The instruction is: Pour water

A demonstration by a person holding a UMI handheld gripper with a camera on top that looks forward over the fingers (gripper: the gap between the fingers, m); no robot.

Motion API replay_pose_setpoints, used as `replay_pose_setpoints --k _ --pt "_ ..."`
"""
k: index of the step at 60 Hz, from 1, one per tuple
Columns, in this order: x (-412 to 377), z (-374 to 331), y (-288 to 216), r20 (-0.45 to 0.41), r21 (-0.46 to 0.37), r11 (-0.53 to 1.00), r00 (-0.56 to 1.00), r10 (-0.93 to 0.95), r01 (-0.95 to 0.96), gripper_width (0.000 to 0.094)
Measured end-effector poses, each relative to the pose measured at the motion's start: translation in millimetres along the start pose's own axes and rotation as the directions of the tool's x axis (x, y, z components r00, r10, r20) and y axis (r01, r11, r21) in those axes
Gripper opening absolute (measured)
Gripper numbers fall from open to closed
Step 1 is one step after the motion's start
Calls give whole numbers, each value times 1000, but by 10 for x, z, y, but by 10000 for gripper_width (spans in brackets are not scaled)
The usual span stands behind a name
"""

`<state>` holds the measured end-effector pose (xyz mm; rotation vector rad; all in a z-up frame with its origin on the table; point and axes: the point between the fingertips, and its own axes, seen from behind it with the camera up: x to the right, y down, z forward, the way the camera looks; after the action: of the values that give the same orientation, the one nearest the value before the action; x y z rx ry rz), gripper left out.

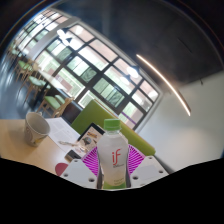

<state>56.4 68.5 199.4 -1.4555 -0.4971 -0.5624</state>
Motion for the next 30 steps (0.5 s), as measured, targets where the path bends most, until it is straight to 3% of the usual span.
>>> replay_pose_setpoints --k 7,15,25,30 --pt "-518 255 -610 -19 46 887 888 -459 459 316" --pt "-1002 516 -877 -54 56 472 475 -878 880 317" --pt "-1341 418 -928 -115 77 -90 -81 -990 993 317" --pt "-1407 304 -983 -141 86 -237 -224 -964 968 320"
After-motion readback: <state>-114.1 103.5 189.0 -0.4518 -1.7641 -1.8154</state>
